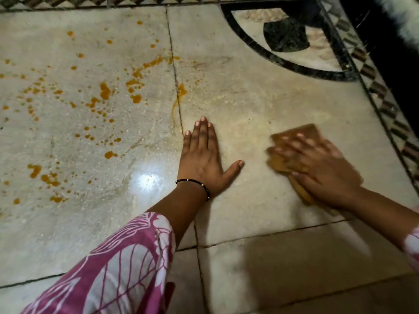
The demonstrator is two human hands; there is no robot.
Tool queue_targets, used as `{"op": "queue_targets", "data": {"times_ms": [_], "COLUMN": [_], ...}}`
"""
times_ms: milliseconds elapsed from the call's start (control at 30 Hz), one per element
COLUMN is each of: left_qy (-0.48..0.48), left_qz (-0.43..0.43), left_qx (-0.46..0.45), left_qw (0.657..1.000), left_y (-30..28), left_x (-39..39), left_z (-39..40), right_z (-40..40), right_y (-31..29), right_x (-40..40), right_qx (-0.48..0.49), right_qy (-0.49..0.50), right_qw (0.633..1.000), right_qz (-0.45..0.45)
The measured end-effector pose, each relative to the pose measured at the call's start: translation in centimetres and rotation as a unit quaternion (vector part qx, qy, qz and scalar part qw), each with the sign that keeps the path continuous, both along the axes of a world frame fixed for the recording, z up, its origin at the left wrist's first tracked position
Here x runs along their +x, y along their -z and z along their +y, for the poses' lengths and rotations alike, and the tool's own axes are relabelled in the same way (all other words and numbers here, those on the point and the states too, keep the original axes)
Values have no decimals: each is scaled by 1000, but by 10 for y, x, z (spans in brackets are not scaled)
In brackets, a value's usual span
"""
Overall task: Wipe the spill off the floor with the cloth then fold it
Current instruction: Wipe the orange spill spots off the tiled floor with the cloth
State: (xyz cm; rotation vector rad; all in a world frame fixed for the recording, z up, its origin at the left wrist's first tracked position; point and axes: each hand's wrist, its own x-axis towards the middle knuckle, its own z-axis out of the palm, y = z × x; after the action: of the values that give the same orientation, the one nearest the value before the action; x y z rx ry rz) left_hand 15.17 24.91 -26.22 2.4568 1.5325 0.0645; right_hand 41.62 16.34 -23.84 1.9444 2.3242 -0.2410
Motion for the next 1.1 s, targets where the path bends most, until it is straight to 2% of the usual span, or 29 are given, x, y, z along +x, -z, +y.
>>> {"op": "queue_targets", "data": {"times_ms": [67,167,267,333,467,600,733,800,867,967,1033,1100], "left_qy": [2,6,3,-3,10,116,136,149,187,211,179,100], "left_qz": [1,12,44,57,93,202,352,401,373,313,277,231], "left_qx": [5,7,-5,-17,-74,-13,26,30,50,47,17,10], "left_qw": [1000,1000,999,998,993,972,926,903,908,925,944,968], "left_y": [2,2,-1,-5,-18,-45,-93,-117,-142,-156,-144,-118], "left_x": [1,2,2,4,-4,-74,-197,-264,-327,-413,-459,-483], "left_z": [1,1,0,-1,0,4,7,0,-18,-62,-93,-118], "right_z": [-9,19,72,98,90,33,15,27,41,54,57,57], "right_y": [-3,-2,-3,-6,-7,-7,-12,-21,-34,-52,-53,-52], "right_x": [39,72,64,39,-35,-103,-184,-228,-270,-304,-300,-284], "right_qx": [5,31,23,0,-28,-28,-105,-141,-179,-211,-235,-250], "right_qy": [74,193,299,298,153,29,-154,-212,-250,-306,-320,-308], "right_qw": [997,981,954,954,987,999,981,964,948,928,911,904], "right_qz": [9,8,18,24,26,30,43,78,78,-30,-115,-157]}}
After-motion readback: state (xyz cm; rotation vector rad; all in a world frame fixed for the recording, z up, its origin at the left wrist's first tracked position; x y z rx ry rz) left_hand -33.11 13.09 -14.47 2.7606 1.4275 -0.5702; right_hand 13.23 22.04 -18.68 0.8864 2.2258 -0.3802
